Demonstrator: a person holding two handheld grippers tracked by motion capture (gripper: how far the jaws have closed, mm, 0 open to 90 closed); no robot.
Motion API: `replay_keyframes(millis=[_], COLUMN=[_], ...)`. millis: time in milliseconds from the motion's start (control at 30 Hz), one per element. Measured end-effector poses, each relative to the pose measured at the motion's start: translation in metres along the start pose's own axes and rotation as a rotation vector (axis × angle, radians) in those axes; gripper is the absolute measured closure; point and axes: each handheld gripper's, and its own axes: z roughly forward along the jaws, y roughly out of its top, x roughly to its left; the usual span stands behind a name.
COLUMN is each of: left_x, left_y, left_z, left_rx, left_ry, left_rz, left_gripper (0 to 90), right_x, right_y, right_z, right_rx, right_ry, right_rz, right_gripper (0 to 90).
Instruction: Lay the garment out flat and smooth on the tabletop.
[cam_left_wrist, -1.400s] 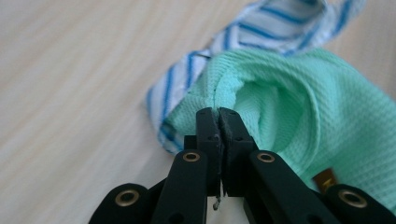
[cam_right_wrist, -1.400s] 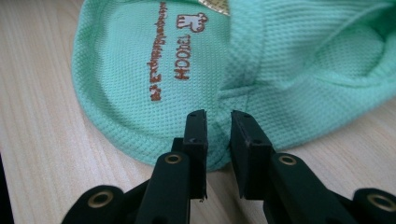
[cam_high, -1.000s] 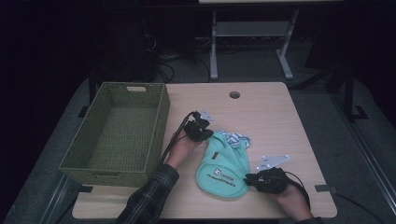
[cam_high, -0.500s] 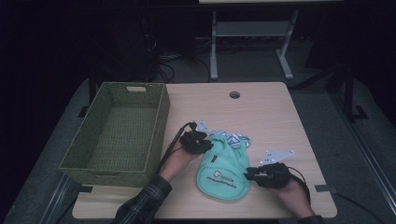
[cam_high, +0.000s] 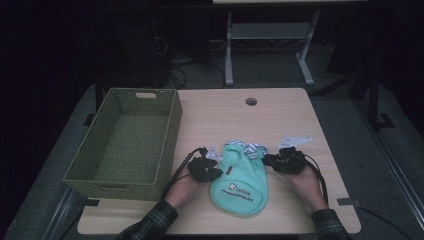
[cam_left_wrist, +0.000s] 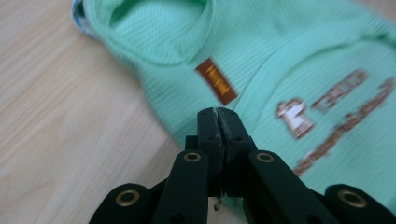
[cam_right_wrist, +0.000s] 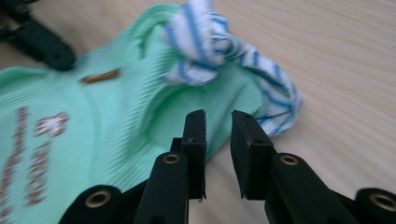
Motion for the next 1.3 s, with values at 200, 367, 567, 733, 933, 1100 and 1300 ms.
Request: replay_keyframes(millis=[200,367,567,733,933,1100,1300], left_x=[0.000,0.001,-0.001,0.000,-0.003,-0.018,-0.022], left_y=[-0.001,-0.002,-0.001,-0.002,-0.002,-0.002,0.001], left_z=[0.000,0.000,0.001,0.000,0.000,0.001,0.001], left_rx=[-0.013,-0.015,-0.014,-0.015,-0.016,-0.021,-0.040], left_ry=[-0.001,-0.008,0.003,-0.002,-0.025,-0.082,-0.093], left_rz=[-0.003,-0.007,-0.005,-0.009,-0.015,0.001,-0.006], left_gripper=[89.4,89.6,89.7,89.7,89.7,89.5,87.0], right_x=[-0.016,-0.016,-0.009,-0.023,-0.038,-0.037,-0.026], right_y=[0.008,0.009,0.012,0.006,0.002,0.004,0.009], right_z=[0.018,0.030,0.030,0.026,0.026,0.031,0.019], right_rx=[0.001,0.035,0.057,0.060,0.033,0.023,-0.015], right_ry=[-0.015,0.004,-0.065,-0.133,-0.145,-0.151,-0.120], right_rz=[0.049,0.072,-0.006,-0.009,0.022,0.014,-0.010], right_gripper=[75.6,77.5,90.0,90.0,90.0,89.4,88.7])
